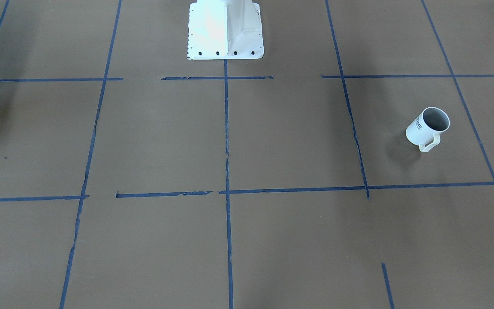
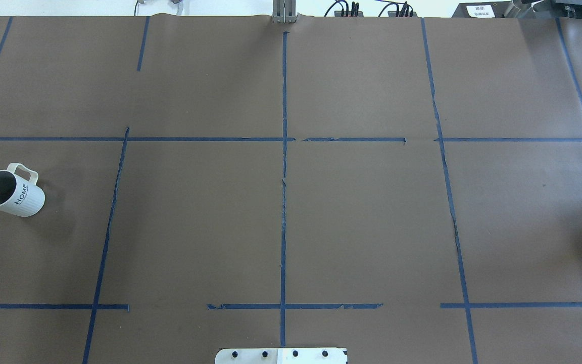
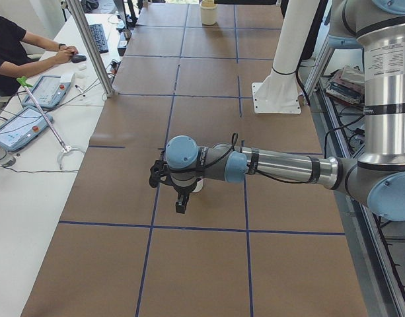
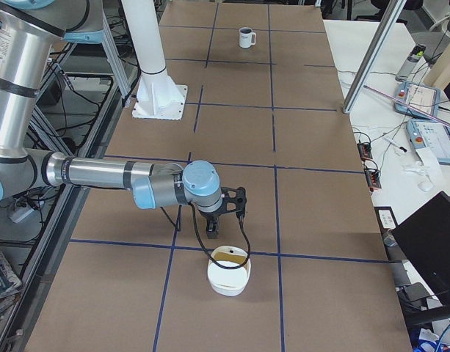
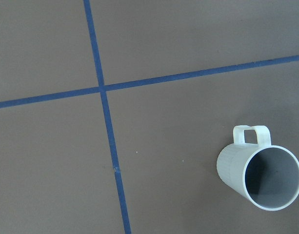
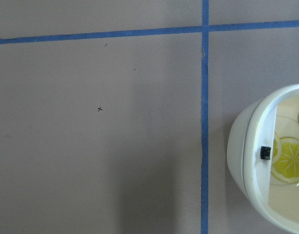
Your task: Left arm hands cup to right arm to dump lemon
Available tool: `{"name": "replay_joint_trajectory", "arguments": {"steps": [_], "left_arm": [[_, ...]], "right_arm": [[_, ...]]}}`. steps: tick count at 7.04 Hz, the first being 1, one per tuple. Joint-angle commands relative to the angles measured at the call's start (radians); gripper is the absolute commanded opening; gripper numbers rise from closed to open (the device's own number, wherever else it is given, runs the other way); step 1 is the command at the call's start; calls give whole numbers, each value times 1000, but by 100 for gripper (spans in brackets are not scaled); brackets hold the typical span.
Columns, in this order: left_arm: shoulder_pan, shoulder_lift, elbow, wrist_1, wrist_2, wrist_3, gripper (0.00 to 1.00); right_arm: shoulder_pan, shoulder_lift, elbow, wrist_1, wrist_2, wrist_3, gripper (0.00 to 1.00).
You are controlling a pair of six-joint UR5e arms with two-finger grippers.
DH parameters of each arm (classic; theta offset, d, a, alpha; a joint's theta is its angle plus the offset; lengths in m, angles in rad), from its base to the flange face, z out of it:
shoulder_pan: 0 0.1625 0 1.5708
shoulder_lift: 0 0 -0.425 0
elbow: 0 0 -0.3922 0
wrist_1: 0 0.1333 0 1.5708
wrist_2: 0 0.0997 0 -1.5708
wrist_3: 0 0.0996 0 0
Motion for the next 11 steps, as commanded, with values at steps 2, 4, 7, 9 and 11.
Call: {"name": "replay_joint_trajectory", "arguments": {"steps": [2,4,7,9,11], "left_arm": [[1,31,2,2,78,7,100],[4,35,7,5,72,5,100],[4,31,-2,-5,69,-3,100],[4,19,-1,5,68,-4,100],[4,19,13,-7,68,-3,100]], "right_arm": [[3,19,-12,7,-8,78,100],[-3,20,8,0,0,81,100],[-138,28,30,-14,-93,-21,100],[-108,57,136,-288,-82,-147,100],[-3,63,116,-375,-79,-320,100]]}}
